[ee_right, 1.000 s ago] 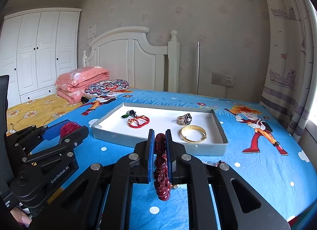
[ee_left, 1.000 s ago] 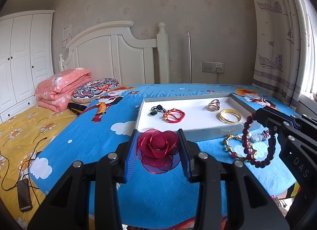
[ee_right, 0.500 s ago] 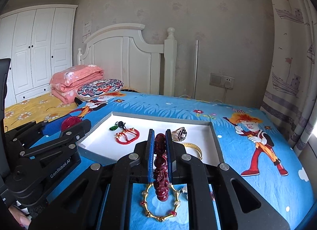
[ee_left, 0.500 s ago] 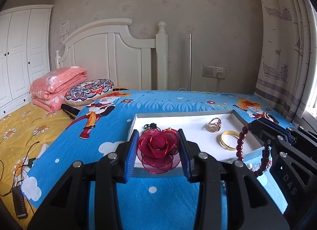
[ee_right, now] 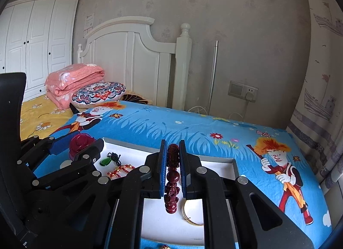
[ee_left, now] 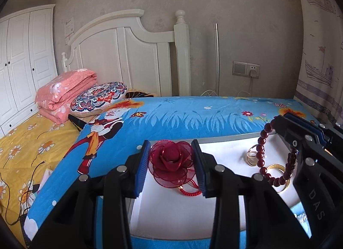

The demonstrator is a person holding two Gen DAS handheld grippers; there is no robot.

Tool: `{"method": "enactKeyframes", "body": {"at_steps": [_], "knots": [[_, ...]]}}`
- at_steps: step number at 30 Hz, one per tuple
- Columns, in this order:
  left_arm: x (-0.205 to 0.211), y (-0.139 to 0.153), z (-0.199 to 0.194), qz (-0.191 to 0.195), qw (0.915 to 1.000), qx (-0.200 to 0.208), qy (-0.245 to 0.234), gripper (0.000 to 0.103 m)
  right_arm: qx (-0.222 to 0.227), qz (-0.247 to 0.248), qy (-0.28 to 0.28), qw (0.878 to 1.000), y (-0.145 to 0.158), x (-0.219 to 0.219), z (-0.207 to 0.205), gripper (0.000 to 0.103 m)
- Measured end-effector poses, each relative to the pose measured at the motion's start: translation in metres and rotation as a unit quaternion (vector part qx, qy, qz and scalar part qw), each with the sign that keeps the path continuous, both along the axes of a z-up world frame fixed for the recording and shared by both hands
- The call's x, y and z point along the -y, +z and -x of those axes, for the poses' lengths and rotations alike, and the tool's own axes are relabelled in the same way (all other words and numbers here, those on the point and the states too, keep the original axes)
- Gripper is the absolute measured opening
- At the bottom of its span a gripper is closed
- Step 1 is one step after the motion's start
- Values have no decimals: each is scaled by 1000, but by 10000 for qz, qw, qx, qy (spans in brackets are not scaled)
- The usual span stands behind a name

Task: Organize jewelry
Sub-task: 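Open the right tool to drop the bead bracelet while the left tool releases the rose brooch in the tray, then move the left tool to the gold bamboo bracelet while the right tool reaches the crystal tassel pendant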

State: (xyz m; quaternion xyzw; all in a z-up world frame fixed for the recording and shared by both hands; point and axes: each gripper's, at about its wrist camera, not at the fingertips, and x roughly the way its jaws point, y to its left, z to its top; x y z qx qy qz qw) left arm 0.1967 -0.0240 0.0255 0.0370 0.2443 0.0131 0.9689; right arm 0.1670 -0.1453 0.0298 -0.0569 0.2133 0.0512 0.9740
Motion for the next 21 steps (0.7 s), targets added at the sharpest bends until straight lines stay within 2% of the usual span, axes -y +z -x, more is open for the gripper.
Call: {"method": "enactKeyframes", "body": {"at_steps": [6, 10, 12, 13, 15, 17, 19, 20, 21], "knots": [[-12, -17, -27, 162, 9990, -358, 194, 38, -169, -101, -67, 9998, -9, 7, -18, 6], [-13, -27, -36, 137, 9982, -554, 170, 39, -358, -113, -99, 9992, -19, 11, -22, 7], [-13, -30, -38, 135, 9980, -590, 166, 52, -433, -153, -156, 9988, -22, 15, -22, 8], [-14, -31, -37, 146, 9981, -580, 160, 66, -444, -164, -197, 9987, -23, 18, -22, 8], [-12, -31, -34, 121, 9983, -544, 161, 71, -466, -183, -276, 9984, -25, 24, -20, 9], [-11, -32, -34, 155, 9981, -587, 104, 84, -471, -199, -315, 9982, -27, 30, -17, 10], [-12, -32, -31, 185, 9982, -563, 115, 90, -499, -229, -321, 9980, -29, 36, -13, 24], [-12, -32, -29, 183, 9983, -535, 138, 91, -500, -269, -312, 9979, -29, 40, -11, 40], [-13, -32, -28, 182, 9984, -518, 155, 91, -471, -301, -314, 9979, -29, 44, -7, 49]]}}
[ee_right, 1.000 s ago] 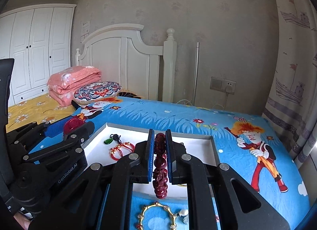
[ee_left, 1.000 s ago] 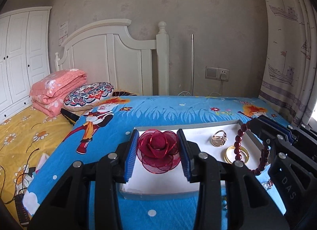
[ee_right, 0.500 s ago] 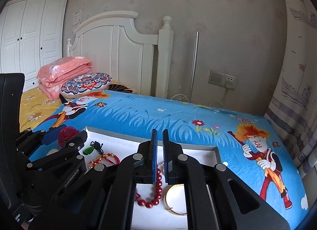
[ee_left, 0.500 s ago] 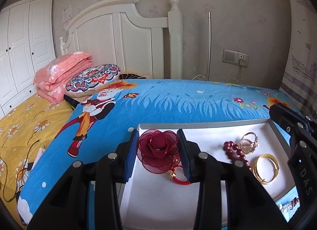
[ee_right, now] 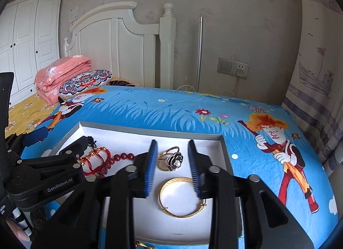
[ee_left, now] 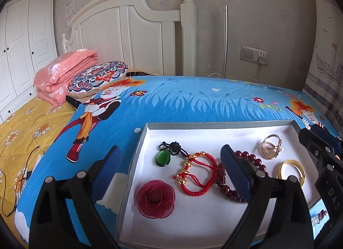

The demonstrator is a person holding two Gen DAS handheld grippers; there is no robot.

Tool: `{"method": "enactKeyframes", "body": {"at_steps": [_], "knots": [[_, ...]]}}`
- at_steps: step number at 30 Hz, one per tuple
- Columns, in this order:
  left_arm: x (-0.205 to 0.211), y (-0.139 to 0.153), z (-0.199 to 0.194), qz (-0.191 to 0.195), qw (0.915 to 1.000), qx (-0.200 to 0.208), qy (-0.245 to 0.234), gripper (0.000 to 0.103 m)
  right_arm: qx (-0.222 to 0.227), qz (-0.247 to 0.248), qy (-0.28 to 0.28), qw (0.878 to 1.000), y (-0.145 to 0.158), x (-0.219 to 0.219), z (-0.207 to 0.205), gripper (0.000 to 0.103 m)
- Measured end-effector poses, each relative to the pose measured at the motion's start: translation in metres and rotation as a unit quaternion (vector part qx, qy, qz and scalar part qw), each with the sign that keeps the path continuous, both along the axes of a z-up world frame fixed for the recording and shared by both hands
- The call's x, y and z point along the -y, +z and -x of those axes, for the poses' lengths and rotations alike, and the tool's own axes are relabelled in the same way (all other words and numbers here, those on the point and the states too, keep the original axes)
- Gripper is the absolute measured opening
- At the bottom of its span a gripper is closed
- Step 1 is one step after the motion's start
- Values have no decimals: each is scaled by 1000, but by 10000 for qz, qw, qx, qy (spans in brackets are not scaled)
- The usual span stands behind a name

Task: Organize jewelry
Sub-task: 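Move the left tool to the gold bamboo bracelet while the right tool reaches the crystal tassel pendant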

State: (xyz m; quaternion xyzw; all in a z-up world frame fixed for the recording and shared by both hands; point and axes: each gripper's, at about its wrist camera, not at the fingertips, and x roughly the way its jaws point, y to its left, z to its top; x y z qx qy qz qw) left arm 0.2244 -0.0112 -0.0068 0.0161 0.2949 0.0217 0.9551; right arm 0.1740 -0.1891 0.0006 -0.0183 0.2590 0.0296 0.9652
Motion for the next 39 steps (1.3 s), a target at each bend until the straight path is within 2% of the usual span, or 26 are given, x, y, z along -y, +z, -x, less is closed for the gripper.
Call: {"method": "enactKeyframes", "body": {"at_steps": [6, 13, 18, 32, 39], "knots": [[0, 2, 15, -55, 9999, 147, 13, 98, 14, 49, -18, 10000, -2, 15, 23, 49], [2, 4, 49, 107, 9996, 269, -75, 98, -88, -101, -15, 9999, -8, 34, 57, 49], [7, 5, 75, 212, 9991, 325, -161, 98, -126, -11, 144, 9998, -15, 31, 87, 49], [36, -25, 128, -17, 9977, -35, -677, 98, -326, 78, 464, 9984, -54, 23, 144, 49], [53, -35, 132, -28, 9959, -205, -886, 98, -241, -101, 318, 9992, -54, 36, 152, 49]]}}
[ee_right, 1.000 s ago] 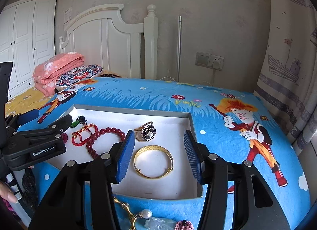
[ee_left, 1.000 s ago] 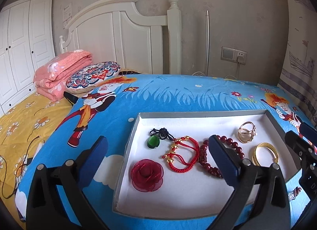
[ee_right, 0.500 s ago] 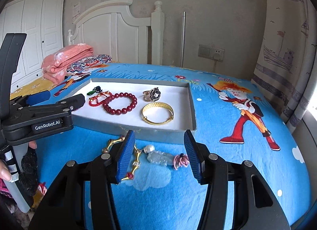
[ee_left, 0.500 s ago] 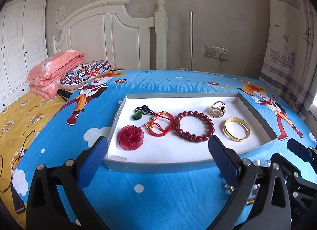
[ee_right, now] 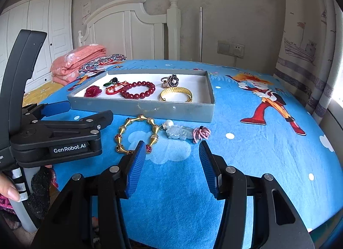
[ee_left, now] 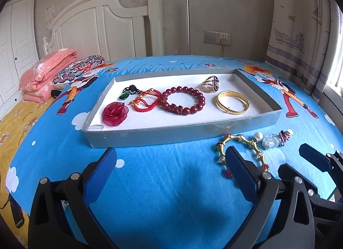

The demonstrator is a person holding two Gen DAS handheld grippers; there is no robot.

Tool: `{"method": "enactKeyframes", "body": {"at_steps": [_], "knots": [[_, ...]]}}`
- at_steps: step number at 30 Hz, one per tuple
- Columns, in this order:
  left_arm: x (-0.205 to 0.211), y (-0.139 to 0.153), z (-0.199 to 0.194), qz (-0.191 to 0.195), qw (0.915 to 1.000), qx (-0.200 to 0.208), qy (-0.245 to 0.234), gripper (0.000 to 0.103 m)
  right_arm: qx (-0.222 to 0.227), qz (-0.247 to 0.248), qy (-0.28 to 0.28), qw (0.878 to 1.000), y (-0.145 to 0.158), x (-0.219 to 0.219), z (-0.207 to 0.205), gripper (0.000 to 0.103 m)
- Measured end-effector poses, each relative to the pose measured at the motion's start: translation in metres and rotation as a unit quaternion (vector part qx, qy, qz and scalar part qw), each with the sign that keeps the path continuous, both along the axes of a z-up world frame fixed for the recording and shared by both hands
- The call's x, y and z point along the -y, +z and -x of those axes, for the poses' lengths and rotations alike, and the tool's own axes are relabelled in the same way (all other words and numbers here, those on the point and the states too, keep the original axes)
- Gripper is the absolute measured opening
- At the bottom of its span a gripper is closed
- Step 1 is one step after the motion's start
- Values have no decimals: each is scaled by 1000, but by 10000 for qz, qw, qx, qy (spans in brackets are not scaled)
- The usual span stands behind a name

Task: Organize jewelry
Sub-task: 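Move the left tool to the gold bamboo bracelet while the right tool reaches the crystal tassel pendant, then grasp the gold bamboo bracelet with the left tool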

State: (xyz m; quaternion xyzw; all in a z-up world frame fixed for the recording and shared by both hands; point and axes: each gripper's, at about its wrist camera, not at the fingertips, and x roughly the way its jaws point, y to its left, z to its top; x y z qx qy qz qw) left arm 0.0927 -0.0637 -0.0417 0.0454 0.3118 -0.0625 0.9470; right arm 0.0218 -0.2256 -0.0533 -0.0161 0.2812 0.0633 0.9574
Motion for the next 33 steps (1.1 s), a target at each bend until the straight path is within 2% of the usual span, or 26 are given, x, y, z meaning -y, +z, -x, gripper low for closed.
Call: {"method": "enactKeyframes", "body": {"at_steps": [5, 16, 22, 29, 31, 33], "knots": [[16, -5, 4, -167, 9998, 59, -80, 98, 45, -56, -124, 9999, 1, 8, 2, 49], [30, -7, 10, -581, 9978, 309, 97, 98, 67, -175, -308, 9994, 3, 21, -1, 50], [28, -12, 9, -580, 9982, 172, 56, 86, 146, -116, -287, 9994, 6, 16, 1, 51], [21, -16, 13, -443, 9989, 132, 4, 83, 152, -77, -264, 9995, 7, 12, 1, 51], [13, -16, 13, -360, 9992, 104, 119, 82, 162, -66, -247, 9995, 7, 11, 1, 51], [2, -17, 11, -260, 9993, 6, 270, 78, 157, -46, -234, 9996, 7, 9, 1, 51]]}}
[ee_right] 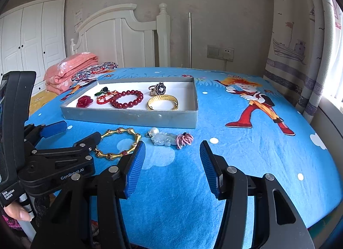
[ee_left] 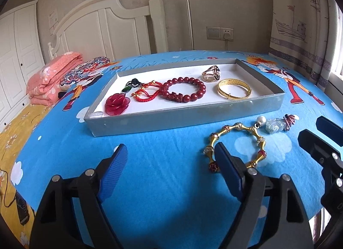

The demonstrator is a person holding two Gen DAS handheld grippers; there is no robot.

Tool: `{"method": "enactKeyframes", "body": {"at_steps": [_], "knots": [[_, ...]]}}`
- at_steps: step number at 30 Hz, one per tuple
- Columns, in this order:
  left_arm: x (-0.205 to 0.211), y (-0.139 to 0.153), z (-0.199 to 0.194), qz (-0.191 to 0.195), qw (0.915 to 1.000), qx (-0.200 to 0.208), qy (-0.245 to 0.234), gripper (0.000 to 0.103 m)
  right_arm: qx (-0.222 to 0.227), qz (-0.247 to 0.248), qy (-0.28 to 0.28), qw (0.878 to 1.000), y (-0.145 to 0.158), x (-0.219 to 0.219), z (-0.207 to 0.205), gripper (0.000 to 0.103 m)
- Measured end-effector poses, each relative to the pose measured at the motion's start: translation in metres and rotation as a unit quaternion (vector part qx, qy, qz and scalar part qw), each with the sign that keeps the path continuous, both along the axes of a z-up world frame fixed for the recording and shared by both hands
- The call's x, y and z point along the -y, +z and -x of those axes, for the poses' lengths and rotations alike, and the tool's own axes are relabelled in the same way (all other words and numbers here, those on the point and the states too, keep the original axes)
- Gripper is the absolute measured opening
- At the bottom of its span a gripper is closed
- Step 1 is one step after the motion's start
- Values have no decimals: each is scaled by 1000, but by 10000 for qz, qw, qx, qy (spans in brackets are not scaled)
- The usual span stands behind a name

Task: Organize jewelry
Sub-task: 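Grasp the gold bamboo bracelet with the left tool, then grasp the crystal pendant with pink tassel with the right tool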

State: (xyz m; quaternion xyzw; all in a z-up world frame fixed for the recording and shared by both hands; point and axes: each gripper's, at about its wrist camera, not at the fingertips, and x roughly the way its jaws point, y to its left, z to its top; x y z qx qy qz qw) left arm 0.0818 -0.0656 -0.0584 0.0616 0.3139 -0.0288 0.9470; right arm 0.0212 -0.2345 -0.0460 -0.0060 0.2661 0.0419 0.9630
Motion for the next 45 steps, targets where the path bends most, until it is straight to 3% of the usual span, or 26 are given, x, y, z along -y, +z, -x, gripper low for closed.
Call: {"method": "enactKeyframes", "body": {"at_steps": [3, 5, 7, 12, 14, 15, 24, 31, 35, 40, 45], "knots": [[-19, 0, -3, 220, 9995, -115, 206, 72, -57, 32, 42, 10000, -1, -3, -3, 51], [-26, 0, -2, 323, 9992, -145, 201, 53, -113, 108, 9, 9999, -2, -3, -8, 51], [-24, -1, -3, 325, 9992, -230, 74, 45, -195, 123, -65, 9997, -3, -1, -15, 51], [-14, -3, 2, 310, 9991, -166, -230, 35, -343, 134, -168, 9992, -3, 4, -31, 51], [-9, -4, 3, 283, 9990, -127, -335, 11, -382, 97, -192, 9990, -2, 6, -38, 51], [-8, -5, 3, 279, 9990, -112, -345, 10, -421, 49, -202, 9989, -2, 7, -41, 51], [-16, -4, -1, 409, 9989, -95, -217, 10, -866, 30, 180, 9961, -8, -1, -56, 51], [-15, -5, -2, 291, 9995, -55, -128, 10, -878, -34, 488, 9949, -13, -9, -45, 50], [-17, -5, -4, 290, 9995, -45, -78, 10, -751, 187, 732, 9943, -15, -28, -24, 48], [-18, -5, -4, 301, 9995, -45, -56, 10, -490, 385, 504, 9968, -6, -32, -20, 48], [-22, -5, -6, 341, 9994, -61, 37, 12, -803, 183, 376, 9959, -5, -23, -44, 48]]}}
